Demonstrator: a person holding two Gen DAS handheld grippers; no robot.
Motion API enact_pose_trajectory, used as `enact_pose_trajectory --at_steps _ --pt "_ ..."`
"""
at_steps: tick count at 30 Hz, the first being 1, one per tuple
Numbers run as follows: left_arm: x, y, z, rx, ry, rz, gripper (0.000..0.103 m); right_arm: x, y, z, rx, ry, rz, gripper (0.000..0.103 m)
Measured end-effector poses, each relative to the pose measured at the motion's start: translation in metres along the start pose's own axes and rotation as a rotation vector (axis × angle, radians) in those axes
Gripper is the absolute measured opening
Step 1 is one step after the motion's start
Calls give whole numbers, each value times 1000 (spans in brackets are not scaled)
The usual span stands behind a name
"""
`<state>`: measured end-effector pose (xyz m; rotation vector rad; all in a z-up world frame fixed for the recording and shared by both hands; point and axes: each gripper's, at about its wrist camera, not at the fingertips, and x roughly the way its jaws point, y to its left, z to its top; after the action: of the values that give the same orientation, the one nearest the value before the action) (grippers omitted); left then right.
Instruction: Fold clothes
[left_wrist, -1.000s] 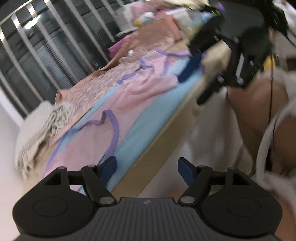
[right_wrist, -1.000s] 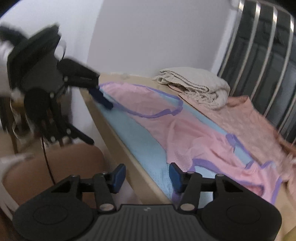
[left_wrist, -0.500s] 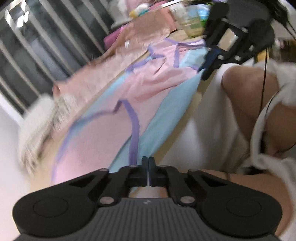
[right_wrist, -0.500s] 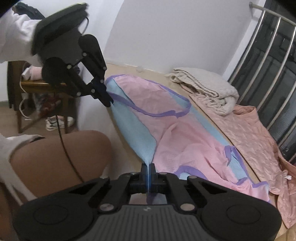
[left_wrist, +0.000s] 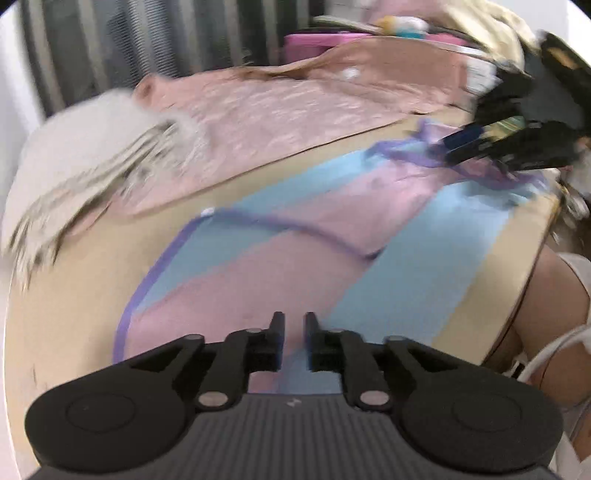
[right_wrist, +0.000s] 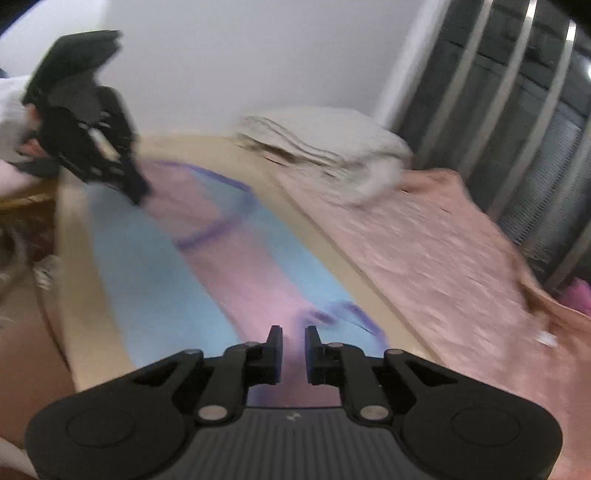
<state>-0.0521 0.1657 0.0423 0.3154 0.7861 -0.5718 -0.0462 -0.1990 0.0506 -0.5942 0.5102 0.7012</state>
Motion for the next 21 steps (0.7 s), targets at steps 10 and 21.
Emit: enact_pose_trajectory --at_steps 10,21 --pt "-32 -2 -53 -146 -73 -1 49 -103 24 -88 216 19 19 47" --pt "-36 2 -62 -130 -87 75 13 -108 -5 -98 331 119 194 0"
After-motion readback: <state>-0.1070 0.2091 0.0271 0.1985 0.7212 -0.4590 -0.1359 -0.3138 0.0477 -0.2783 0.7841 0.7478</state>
